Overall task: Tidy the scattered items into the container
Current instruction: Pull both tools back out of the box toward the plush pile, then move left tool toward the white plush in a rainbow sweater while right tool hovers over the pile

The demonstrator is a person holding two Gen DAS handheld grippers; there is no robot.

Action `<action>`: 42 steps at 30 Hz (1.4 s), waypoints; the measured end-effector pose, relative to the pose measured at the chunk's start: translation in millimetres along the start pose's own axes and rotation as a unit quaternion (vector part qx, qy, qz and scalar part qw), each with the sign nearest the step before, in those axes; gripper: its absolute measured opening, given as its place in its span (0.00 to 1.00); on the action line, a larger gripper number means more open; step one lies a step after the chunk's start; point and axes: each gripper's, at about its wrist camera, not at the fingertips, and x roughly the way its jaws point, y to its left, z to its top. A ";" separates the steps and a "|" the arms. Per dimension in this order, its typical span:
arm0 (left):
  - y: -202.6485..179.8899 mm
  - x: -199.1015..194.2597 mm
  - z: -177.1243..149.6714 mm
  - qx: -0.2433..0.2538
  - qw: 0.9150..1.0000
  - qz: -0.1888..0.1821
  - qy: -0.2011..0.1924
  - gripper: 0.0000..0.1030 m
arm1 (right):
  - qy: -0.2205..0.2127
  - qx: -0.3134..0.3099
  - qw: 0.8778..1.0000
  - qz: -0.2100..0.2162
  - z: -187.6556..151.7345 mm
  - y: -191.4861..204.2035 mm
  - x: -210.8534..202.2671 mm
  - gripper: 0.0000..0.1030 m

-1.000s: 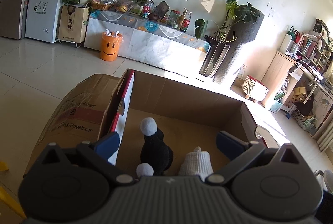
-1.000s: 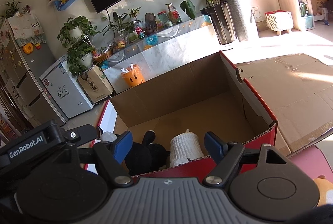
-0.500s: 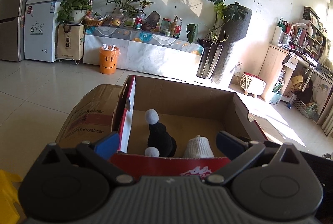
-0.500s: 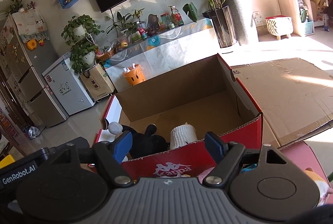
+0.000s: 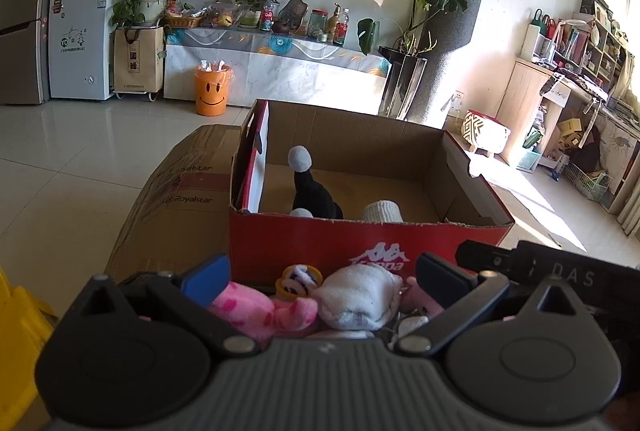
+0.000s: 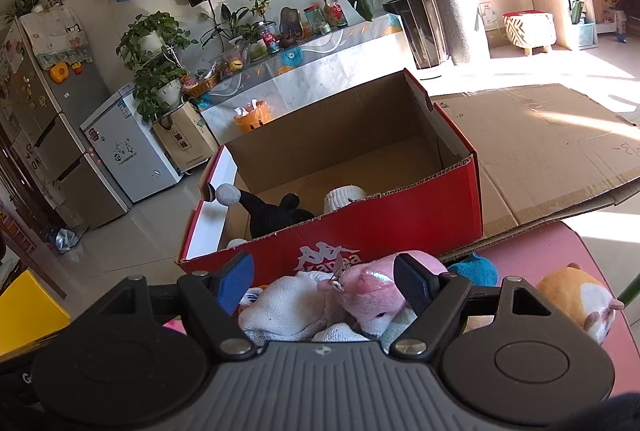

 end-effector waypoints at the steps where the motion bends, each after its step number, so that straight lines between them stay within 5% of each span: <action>1: 1.5 -2.1 -3.1 0.001 1.000 0.002 0.003 1.00 | 0.001 -0.003 1.000 -0.002 -2.9 0.2 -2.0 0.76; 28: 12.4 -11.1 -94.9 0.023 0.991 0.043 0.126 1.00 | 0.106 0.056 0.988 -0.098 -88.8 -31.0 -44.0 0.76; 42: 13.0 -8.1 -141.2 0.041 0.979 0.049 0.196 1.00 | 0.127 0.108 0.977 -0.134 -116.3 -49.3 -54.1 0.76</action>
